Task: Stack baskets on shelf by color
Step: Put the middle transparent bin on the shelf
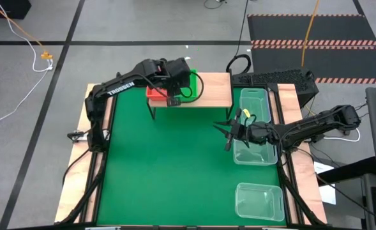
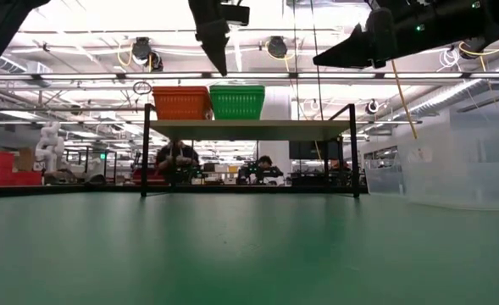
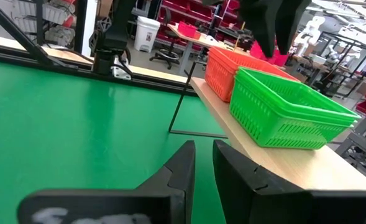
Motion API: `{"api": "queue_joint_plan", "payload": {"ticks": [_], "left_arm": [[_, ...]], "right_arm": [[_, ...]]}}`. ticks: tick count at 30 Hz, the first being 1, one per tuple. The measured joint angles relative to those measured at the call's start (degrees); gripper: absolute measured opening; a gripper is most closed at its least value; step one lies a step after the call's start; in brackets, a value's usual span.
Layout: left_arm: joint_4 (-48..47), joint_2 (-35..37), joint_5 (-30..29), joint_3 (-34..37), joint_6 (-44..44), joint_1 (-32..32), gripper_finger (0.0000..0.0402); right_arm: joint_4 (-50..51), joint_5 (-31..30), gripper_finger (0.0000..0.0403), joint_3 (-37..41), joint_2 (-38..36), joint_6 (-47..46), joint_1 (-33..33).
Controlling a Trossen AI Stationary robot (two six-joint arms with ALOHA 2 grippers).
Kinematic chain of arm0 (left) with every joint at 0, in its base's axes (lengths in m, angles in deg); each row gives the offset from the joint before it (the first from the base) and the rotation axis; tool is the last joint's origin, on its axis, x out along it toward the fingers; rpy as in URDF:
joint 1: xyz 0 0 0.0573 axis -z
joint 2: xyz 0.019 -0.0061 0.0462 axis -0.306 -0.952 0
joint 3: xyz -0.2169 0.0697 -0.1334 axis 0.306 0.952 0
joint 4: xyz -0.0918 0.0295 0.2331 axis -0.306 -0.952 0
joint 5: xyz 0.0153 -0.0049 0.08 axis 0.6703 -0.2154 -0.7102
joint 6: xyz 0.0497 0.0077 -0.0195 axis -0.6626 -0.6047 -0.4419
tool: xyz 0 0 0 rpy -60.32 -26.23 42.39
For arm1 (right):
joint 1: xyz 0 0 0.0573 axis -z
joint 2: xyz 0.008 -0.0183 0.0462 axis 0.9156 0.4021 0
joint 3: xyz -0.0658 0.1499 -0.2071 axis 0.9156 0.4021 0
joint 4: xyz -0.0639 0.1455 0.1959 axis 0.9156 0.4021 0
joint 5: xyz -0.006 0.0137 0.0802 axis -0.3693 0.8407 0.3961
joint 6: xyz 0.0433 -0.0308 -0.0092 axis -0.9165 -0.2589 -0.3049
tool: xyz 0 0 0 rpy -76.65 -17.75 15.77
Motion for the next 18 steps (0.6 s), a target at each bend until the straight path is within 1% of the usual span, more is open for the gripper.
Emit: {"api": "queue_joint_plan", "payload": {"ticks": [2,3,5,8,10,12,15,18], "left_arm": [[1.3,0.5,0.0,0.0,1.7,0.5,0.0128],[2.2,1.0,0.9,0.0,3.1,0.5,0.0131],[3.1,2.0,3.8,0.2,5.6,0.7,0.0132],[9.7,3.8,8.8,3.2,6.9,2.0,0.0126],[16.4,5.1,11.0,7.7,6.5,4.2,0.0118],[26.1,7.2,12.3,13.6,6.2,6.9,0.0108],[37.9,9.5,12.4,23.0,4.2,11.4,0.0095],[49.6,10.8,12.4,32.2,3.5,15.6,0.0091]], "right_arm": [[0.0,-0.1,0.0050,0.0,0.0,0.2,0.0],[0.2,-0.1,0.0050,0.0,0.0,0.7,0.0],[0.6,0.1,0.0050,0.0,0.0,2.3,0.0],[1.9,1.6,0.0050,0.0,0.0,2.6,0.0],[3.1,1.6,0.0050,0.0,0.0,0.9,0.0],[5.1,1.1,0.0050,0.0,0.0,0.1,0.0],[8.4,-1.6,0.0050,0.1,-1.2,-4.0,-0.4],[11.3,-1.9,0.0050,0.0,-4.7,-8.3,-1.5]]}}
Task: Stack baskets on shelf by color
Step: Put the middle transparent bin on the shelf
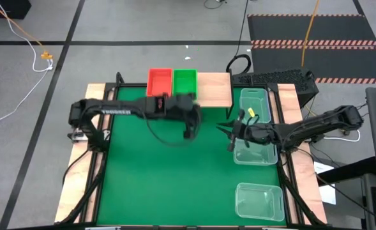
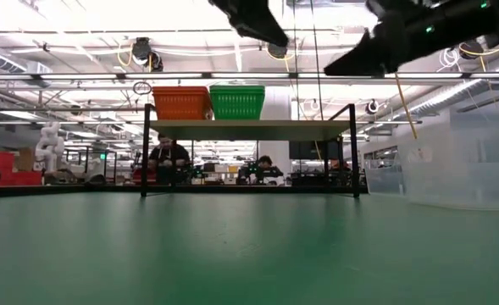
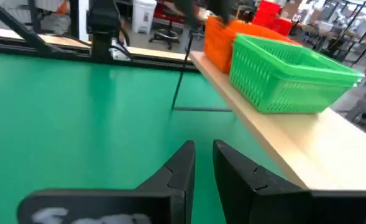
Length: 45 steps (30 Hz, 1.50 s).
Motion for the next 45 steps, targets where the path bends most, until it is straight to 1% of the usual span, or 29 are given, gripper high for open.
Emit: {"api": "queue_joint_plan", "payload": {"ticks": [3,5,9,11,13,15,17,20,24,26,28,30,32,35,37,39,43,45], "left_arm": [[10.3,0.1,0.1,7.4,-0.7,2.8,0.0091],[17.4,0.0,0.0,11.8,-1.0,4.0,0.0090],[31.0,-0.7,-0.1,19.5,-1.1,5.4,0.0095],[38.4,-0.9,-0.1,22.7,-1.6,6.2,0.0102],[45.1,-1.0,-0.1,25.1,-1.4,6.8,0.0113],[50.2,-2.6,0.0,25.5,0.4,7.3,0.0124],[50.4,-4.5,0.0,24.5,2.5,7.2,0.0135],[50.1,-9.4,0.3,20.1,3.1,6.6,0.0148],[46.8,-16.6,2.4,10.6,5.4,5.9,0.0158],[43.8,-20.2,2.5,5.1,7.8,5.8,0.0161],[38.5,-22.5,2.7,0.6,7.3,5.7,0.0161],[34.5,-24.3,3.1,-3.1,2.1,5.9,0.0161],[30.5,-25.1,3.6,-5.2,-5.8,6.3,0.0161],[28.8,-25.7,5.0,-6.4,-19.0,6.7,0.0161],[28.9,-25.7,5.5,-6.6,-24.5,6.6,0.0160],[29.1,-25.7,8.6,-6.7,-27.5,5.9,0.0156],[32.8,-26.0,19.2,-6.7,-28.6,4.7,0.0138],[38.0,-27.1,20.9,-6.8,-28.6,4.7,0.0127]], "right_arm": [[4.7,0.2,0.0050,0.0,-5.4,-3.4,-1.9],[10.7,0.8,0.0050,0.0,-9.9,-3.9,-3.6],[19.6,5.1,0.0050,0.0,-17.0,-6.4,-7.2],[23.3,6.4,0.0050,-0.4,-19.0,-9.9,-8.5],[30.6,6.4,0.0050,-2.3,-19.5,-14.9,-9.9],[39.4,6.4,0.0050,-5.8,-18.6,-19.6,-10.9],[46.8,6.4,0.0050,-9.7,-16.8,-24.1,-11.6],[54.2,6.4,0.0050,-15.5,-13.3,-29.8,-12.5],[60.8,6.4,0.0050,-21.2,-10.3,-37.7,-12.6],[64.5,6.8,0.0050,-22.7,-9.8,-41.2,-12.6],[69.1,8.3,0.0050,-24.0,-9.8,-44.6,-12.6],[75.0,9.5,0.0050,-25.8,-10.1,-47.4,-12.6],[80.9,11.3,0.0050,-27.3,-10.4,-49.5,-12.6],[88.0,14.4,0.0050,-29.1,-11.0,-52.1,-12.6],[90.8,15.4,0.0050,-30.2,-11.3,-53.7,-12.6],[92.0,15.4,0.0050,-30.5,-11.6,-54.8,-12.6],[91.8,15.4,0.0050,-30.6,-11.8,-54.9,-12.5],[91.7,15.4,0.0050,-30.6,-11.7,-54.9,-12.5]]}}
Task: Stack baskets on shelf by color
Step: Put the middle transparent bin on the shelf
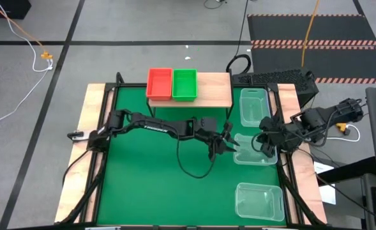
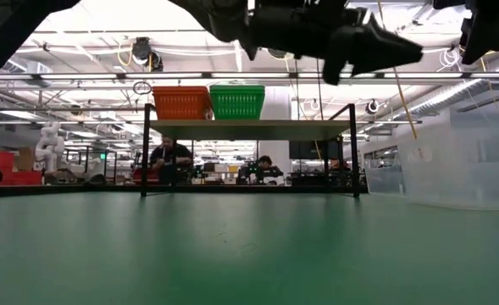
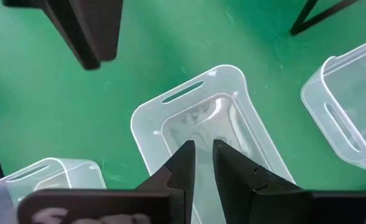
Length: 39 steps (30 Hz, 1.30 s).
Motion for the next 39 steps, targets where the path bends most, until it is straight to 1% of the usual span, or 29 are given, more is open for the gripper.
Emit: {"api": "queue_joint_plan", "payload": {"ticks": [3,7,10,13,15,17,21,23,26,30,35,39], "left_arm": [[2.8,-2.4,0.4,0.0,-2.3,-0.2,0.0113],[-0.2,-5.3,-0.7,-1.1,-3.8,-0.3,0.0107],[-4.0,-5.4,-2.2,-3.2,-4.0,-0.3,0.0106],[-2.5,-5.6,-2.8,-4.0,-4.9,-0.3,0.0106],[-3.4,-5.9,-2.9,-4.5,-5.0,-0.5,0.0106],[-2.2,-7.3,-3.0,-5.3,-5.6,-0.6,0.0106],[-1.9,-10.5,-3.4,-7.4,-3.5,-0.7,0.0106],[-1.7,-12.0,-5.1,-8.1,-1.5,-0.6,0.0106],[-1.5,-12.7,-6.2,-9.1,-1.2,-0.4,0.0106],[-6.3,-12.7,-6.7,-10.4,-1.0,-0.1,0.0106],[-18.9,-11.1,-9.4,-13.9,-1.7,0.7,0.0106],[-29.3,-10.9,-11.4,-18.4,-1.9,1.2,0.0106]], "right_arm": [[-0.5,0.1,0.0050,0.0,0.1,-0.7,0.0],[-0.4,1.6,0.0050,0.0,0.0,-1.6,0.0],[-0.4,1.7,0.0050,0.0,0.0,-1.6,0.0],[-0.4,1.5,0.0050,0.0,0.0,-1.5,0.0],[-0.4,1.5,0.0050,0.0,0.2,-1.5,0.0],[-0.5,1.5,0.0050,0.0,0.3,-1.7,0.0],[-0.5,1.5,0.0050,0.0,0.7,-2.7,0.0],[-0.5,1.5,0.0050,0.0,1.0,-2.8,0.0],[-0.4,1.5,0.0050,0.0,1.5,-2.8,0.0],[-0.4,1.5,0.0050,0.0,2.2,-2.8,0.0],[-0.3,1.5,0.0050,0.0,2.9,-2.5,0.0],[-0.1,1.6,0.0050,0.0,3.3,-2.2,0.0]]}}
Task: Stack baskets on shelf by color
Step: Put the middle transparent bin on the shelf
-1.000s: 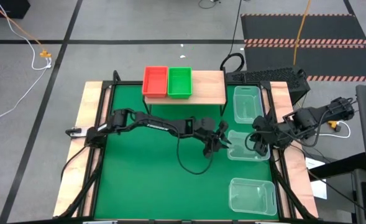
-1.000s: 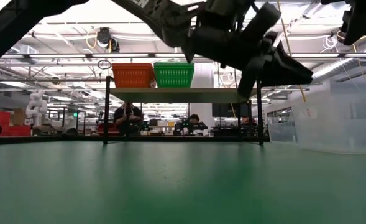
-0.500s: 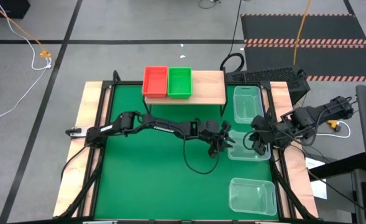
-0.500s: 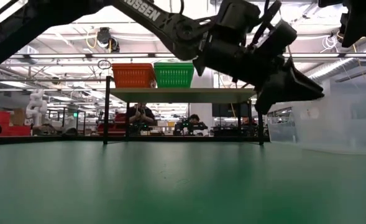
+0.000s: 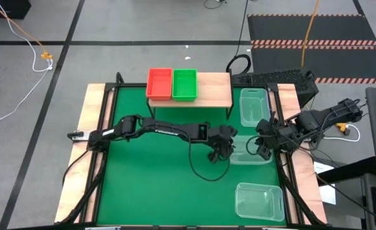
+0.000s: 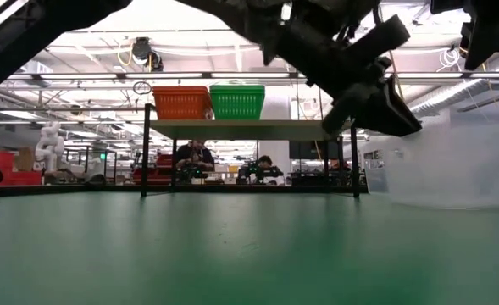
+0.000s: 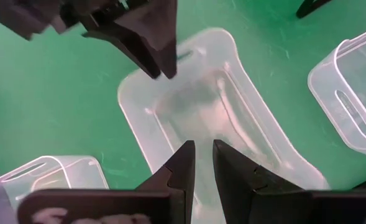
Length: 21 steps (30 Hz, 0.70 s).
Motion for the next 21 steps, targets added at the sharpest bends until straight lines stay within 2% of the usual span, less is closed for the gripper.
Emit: {"api": "queue_joint_plan", "payload": {"ticks": [7,14,21], "left_arm": [[-9.1,-0.1,-1.9,-5.1,-4.0,1.0,0.0106],[-22.4,0.0,-2.2,-11.2,-8.8,1.4,0.0106],[-25.8,0.0,-2.3,-12.0,-13.7,1.3,0.0106]], "right_arm": [[0.2,0.0,0.0050,0.0,0.1,0.2,0.0],[0.2,1.4,0.0050,0.0,0.1,0.3,0.0],[0.2,1.4,0.0050,0.0,0.1,0.2,0.0]]}}
